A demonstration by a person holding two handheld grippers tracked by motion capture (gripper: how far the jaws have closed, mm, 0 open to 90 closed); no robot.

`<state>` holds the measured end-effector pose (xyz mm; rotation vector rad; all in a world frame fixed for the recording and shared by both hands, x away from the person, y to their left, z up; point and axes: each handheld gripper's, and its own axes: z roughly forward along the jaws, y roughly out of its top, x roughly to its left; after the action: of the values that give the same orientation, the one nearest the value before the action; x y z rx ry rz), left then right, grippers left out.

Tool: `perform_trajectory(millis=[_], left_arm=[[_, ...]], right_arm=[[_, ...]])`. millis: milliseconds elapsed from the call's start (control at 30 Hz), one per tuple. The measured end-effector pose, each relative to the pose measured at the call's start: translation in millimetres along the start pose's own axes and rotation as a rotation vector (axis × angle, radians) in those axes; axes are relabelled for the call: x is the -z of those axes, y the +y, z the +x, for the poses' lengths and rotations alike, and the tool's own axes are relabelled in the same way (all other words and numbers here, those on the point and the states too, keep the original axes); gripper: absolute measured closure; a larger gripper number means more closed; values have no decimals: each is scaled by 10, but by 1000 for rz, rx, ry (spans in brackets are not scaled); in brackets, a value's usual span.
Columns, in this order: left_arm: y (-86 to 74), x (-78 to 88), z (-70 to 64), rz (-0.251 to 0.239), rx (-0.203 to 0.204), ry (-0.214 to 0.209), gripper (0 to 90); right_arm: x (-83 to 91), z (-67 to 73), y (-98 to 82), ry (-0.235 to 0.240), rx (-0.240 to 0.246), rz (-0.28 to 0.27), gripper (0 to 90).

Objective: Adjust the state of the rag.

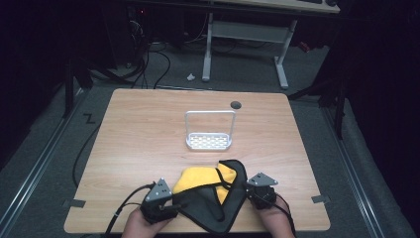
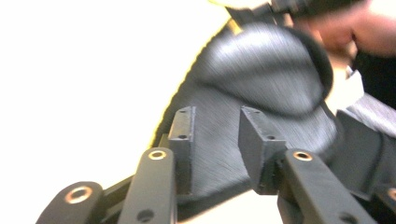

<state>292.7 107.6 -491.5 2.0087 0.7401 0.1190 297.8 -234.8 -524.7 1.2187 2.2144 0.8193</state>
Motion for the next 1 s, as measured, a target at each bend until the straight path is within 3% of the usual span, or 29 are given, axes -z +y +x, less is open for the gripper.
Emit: perform_trajectory(millis=[33, 167, 267, 333, 433, 500, 533, 567, 600, 633, 733, 800, 833, 900, 1000], left_arm=[[99, 3, 72, -32, 20, 4, 589], [241, -109, 116, -47, 12, 21, 531], [357, -275, 109, -50, 21, 0, 518], [430, -439, 69, 7, 2, -4, 471], [481, -668, -14, 103, -64, 21, 414], [454, -789, -15, 185, -87, 52, 438], [454, -789, -15, 185, -87, 52, 504], [445, -797, -8, 196, -90, 58, 504], [441, -787, 0, 193, -94, 59, 667], [443, -767, 10, 182, -87, 59, 667], [467, -661, 34, 136, -86, 80, 811], [492, -487, 88, 76, -58, 88, 814], [492, -487, 88, 76, -58, 88, 812], [482, -332, 157, 29, -24, 91, 810], [400, -101, 282, -5, 3, 131, 812]], right_arm=[[-1, -2, 0, 1, -1, -1, 900], [-4, -1, 1, 4, 3, -3, 900], [-2, -2, -3, 3, -2, -4, 900], [-4, -12, -4, 9, -2, -6, 900], [-5, -15, -2, 14, -2, -4, 900], [-4, -12, -3, 14, -1, -6, 900], [-4, -12, -3, 14, -1, -6, 900], [-5, -10, -3, 15, 0, -7, 900], [-7, -11, -1, 18, 2, -7, 900], [-7, -11, -1, 18, 2, -7, 900], [-9, -11, 2, 18, 6, -6, 900], [-8, -9, 2, 18, 5, -6, 900], [-7, -8, 2, 18, 2, -5, 900], [-7, -7, 2, 18, 3, -5, 900], [-8, -8, 3, 18, 5, -5, 900]])
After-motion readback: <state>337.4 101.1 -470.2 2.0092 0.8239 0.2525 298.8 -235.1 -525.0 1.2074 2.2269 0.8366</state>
